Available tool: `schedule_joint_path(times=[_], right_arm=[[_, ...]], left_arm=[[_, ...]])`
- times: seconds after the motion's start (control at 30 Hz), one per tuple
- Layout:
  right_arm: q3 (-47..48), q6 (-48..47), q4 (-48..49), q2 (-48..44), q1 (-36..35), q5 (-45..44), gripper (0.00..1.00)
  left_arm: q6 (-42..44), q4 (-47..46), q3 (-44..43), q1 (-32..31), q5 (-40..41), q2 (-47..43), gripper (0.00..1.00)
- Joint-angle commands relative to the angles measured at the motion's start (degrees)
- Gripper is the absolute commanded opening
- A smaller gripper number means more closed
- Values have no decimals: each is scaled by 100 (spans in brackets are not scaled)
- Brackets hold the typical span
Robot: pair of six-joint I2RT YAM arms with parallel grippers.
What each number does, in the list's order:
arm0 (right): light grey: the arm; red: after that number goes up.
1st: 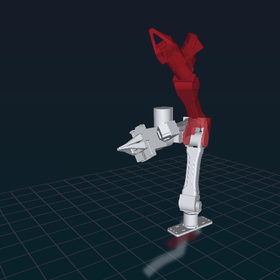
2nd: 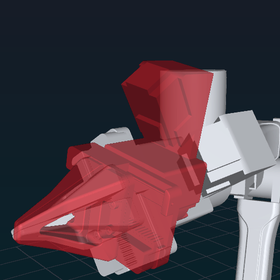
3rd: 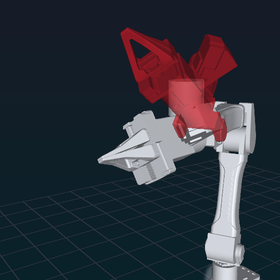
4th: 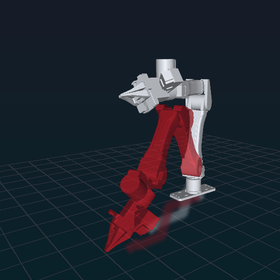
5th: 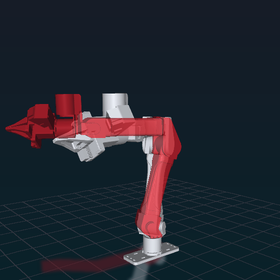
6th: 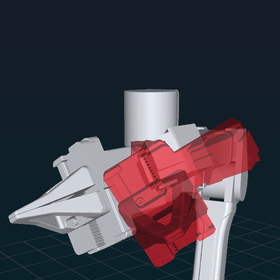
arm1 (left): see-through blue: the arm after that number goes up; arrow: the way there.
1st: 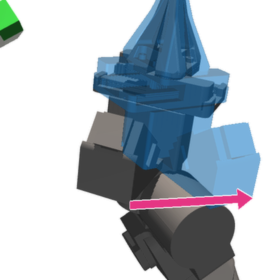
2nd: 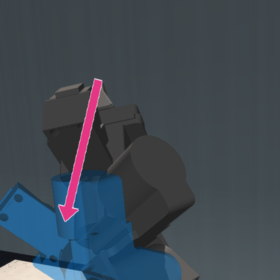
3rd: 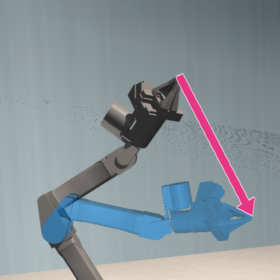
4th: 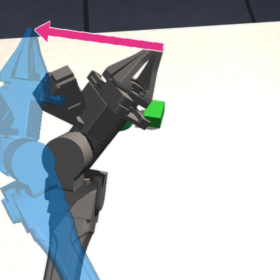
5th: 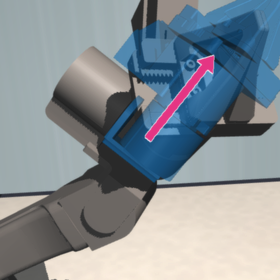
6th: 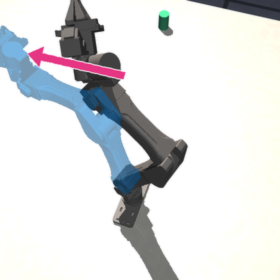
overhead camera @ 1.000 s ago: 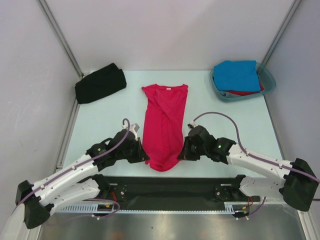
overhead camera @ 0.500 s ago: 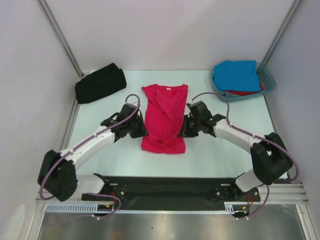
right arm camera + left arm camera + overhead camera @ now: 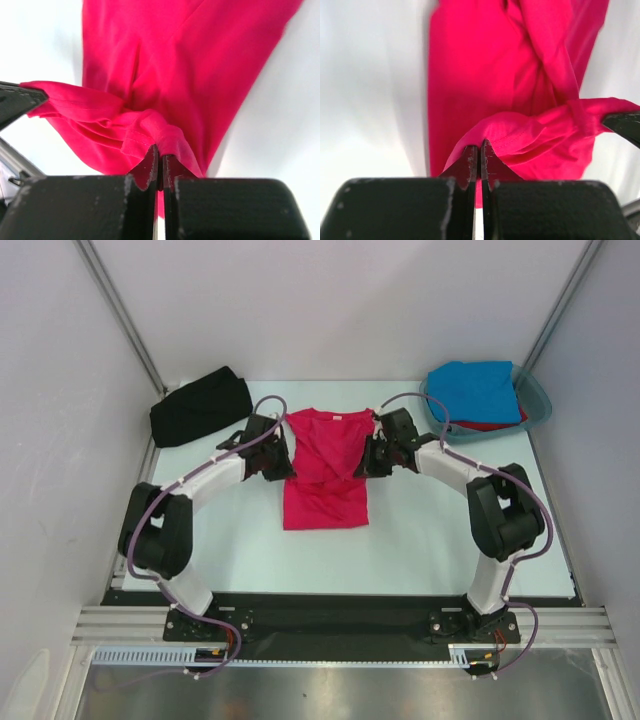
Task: Fold and stack the t-shirts
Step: Fold the tshirt
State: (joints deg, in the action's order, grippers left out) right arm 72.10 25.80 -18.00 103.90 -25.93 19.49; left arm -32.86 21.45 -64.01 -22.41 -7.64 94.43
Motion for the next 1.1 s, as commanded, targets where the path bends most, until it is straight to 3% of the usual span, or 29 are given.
schedule_joint_path(times=[0.0,0.3,0.33,0.4,0.43,0.47,0.53,0.87,0.97,1.07], right_arm=[[462,-216,148,288,202,91,0],[902,-348,121,877,457,-119,0],[990,-391,121,930,484,-147,0],[1052,-409,261,1044,563,-199,17],[1096,-505,314,1071,598,-208,23],[1166,-541,506,1106,642,-226,29],[1350,-585,499,1211,782,-340,29],[2168,-1139,201,1133,941,-964,35],[1844,-981,165,748,862,-710,36],[1317,-805,43,326,696,-368,37]], left_arm=[[315,-159,-524,228,-44,250,0],[447,-474,-1017,448,-501,1077,14],[439,-580,-1043,475,-589,1129,19],[421,-816,-1026,501,-748,1217,28],[421,-870,-1026,510,-791,1235,48],[412,-949,-1009,527,-818,1262,56],[368,-1116,-1017,563,-792,1253,63],[641,-1319,-1219,598,-89,788,66],[553,-1336,-879,598,-105,385,66],[439,-1433,-412,598,-692,42,66]])
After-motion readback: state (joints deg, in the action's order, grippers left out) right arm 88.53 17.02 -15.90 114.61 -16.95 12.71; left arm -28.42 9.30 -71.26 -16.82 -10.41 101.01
